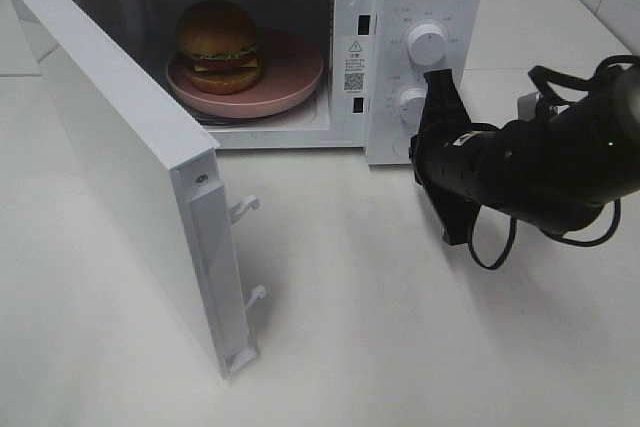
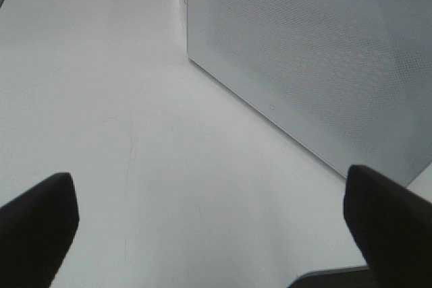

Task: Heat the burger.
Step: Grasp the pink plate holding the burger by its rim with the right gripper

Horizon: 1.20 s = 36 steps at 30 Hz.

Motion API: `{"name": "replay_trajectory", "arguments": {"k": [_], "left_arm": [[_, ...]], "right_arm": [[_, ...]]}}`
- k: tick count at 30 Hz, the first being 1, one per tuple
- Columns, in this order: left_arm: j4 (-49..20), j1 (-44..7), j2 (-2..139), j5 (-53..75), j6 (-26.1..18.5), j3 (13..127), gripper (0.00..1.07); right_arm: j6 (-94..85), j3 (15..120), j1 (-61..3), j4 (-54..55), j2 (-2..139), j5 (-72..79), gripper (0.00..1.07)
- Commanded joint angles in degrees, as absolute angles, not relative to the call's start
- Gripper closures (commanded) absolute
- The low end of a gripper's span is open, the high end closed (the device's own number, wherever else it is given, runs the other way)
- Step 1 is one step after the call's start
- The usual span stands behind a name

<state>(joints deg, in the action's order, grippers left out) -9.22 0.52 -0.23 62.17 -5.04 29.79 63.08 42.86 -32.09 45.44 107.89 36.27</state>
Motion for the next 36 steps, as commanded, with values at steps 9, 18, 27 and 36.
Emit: {"name": "replay_trajectory", "arguments": {"k": [9,18,27,36], "left_arm": [[-9.6,0.7,-0.6,61.5,-4.8,29.6,0.06],[-9.6,0.7,-0.6,61.5,-4.8,29.6,0.06],[-9.6,0.7,-0.6,61.5,-4.8,29.6,0.06],[-9.6,0.7,-0.6,61.5,-4.8,29.6,0.06]], "right_arm": [[19.4,41.5,-31.6,44.9,97.2,18.0,1.07],[0.0,41.6,-31.6,44.6,94.2,5.3,1.07],[-3.0,43.0,-31.6,28.8,91.8,-9.2,1.07],[-6.0,49.6,-31.6,17.9,91.8,-24.5,1.07]]}}
